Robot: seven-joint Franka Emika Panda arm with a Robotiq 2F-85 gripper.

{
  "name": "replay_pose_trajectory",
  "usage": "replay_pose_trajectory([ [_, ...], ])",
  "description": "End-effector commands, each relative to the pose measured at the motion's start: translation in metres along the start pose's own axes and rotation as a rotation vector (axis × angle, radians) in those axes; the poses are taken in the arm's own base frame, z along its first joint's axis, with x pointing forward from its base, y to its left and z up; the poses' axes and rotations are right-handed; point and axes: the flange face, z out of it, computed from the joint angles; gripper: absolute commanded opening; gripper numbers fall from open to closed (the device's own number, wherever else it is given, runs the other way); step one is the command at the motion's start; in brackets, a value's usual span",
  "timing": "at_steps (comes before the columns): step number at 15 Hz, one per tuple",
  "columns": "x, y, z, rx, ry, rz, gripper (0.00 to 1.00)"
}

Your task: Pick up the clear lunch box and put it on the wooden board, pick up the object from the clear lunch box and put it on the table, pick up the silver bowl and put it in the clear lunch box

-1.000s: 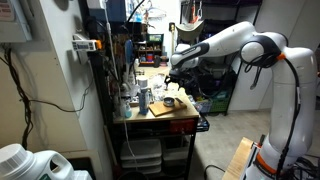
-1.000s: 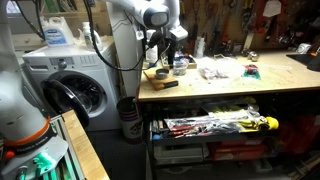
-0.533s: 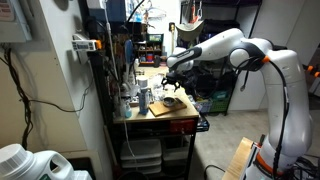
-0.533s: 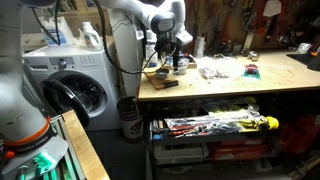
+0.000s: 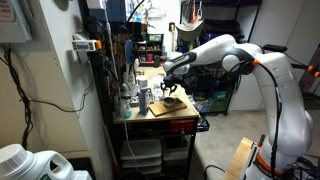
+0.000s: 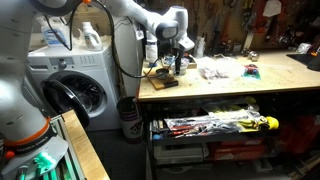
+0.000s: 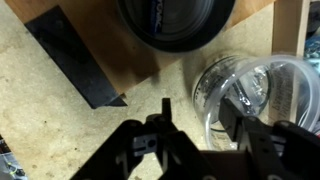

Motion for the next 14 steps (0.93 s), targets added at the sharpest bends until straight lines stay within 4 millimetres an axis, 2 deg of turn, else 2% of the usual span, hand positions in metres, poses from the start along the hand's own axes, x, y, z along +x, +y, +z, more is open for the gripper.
replay_pose_trajectory([
  [1, 0.008, -0.003, 0.007, 0.035, -0.018, -0.016, 0.22],
  [3, 0.011, -0.002, 0.005, 0.053, -0.017, -0.034, 0.06],
  [4, 0.012, -0.002, 0.003, 0.063, -0.016, -0.041, 0.01],
  [10, 0.022, 0.012, -0.017, 0.16, -0.041, -0.106, 0.01],
  [14, 0.011, 0.01, -0.055, 0.218, -0.029, -0.195, 0.01],
])
